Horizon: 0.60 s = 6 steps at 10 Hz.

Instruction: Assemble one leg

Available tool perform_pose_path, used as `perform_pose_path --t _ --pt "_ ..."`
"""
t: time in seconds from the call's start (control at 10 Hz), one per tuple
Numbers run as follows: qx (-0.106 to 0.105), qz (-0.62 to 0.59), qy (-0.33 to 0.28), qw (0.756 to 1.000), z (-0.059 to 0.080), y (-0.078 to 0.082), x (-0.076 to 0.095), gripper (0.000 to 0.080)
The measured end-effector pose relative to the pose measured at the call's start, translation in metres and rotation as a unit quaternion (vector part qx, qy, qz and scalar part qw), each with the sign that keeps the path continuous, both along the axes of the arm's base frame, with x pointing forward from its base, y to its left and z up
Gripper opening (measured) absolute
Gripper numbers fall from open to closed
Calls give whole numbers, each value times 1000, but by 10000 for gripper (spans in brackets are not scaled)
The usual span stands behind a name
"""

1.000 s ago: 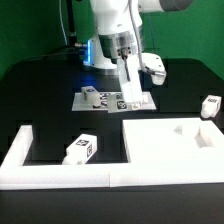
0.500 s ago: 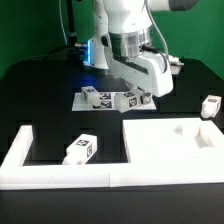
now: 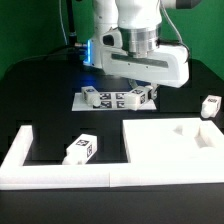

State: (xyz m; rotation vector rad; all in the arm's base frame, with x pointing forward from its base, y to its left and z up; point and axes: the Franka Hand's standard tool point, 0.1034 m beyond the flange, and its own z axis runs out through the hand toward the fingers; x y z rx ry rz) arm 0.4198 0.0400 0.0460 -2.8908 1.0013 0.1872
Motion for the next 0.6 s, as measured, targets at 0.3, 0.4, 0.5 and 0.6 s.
perform_pose_path --t 0.3,0.4,0.5,0.6 --pt "-10 159 -26 987 -17 -2 -30 284" --pt "-18 198 -31 979 -24 2 -37 284" --pt "-19 221 -31 975 -26 10 -37 284" --pt "-18 236 -36 971 -23 13 -34 284"
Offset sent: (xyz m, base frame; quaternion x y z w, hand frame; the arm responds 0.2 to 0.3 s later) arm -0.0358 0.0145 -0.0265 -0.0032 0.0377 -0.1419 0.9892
